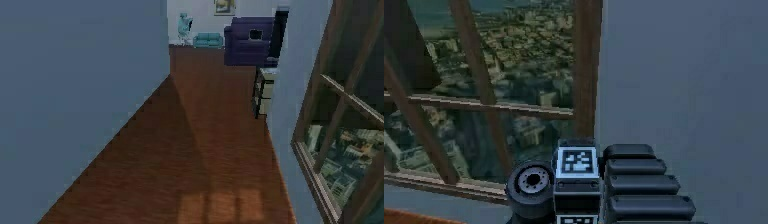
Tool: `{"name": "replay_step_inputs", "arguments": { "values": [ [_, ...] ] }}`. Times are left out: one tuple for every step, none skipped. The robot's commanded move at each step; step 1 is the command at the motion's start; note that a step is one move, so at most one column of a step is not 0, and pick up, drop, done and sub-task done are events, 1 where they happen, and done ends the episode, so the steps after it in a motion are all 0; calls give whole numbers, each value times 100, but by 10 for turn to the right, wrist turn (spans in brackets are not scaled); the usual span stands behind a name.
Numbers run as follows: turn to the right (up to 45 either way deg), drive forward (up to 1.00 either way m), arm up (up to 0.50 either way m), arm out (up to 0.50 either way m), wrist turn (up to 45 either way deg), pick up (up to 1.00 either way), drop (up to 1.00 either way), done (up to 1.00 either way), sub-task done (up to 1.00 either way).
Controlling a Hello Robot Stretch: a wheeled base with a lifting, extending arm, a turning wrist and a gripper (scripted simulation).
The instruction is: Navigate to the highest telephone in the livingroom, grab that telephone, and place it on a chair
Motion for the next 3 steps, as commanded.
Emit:
{"name": "replay_step_inputs", "arguments": {
  "values": [
    [0, 100, 0, 0, 0, 0, 0, 0, 0],
    [0, 100, 0, 0, 0, 0, 0, 0, 0],
    [0, 100, 0, 0, 0, 0, 0, 0, 0]
  ]
}}
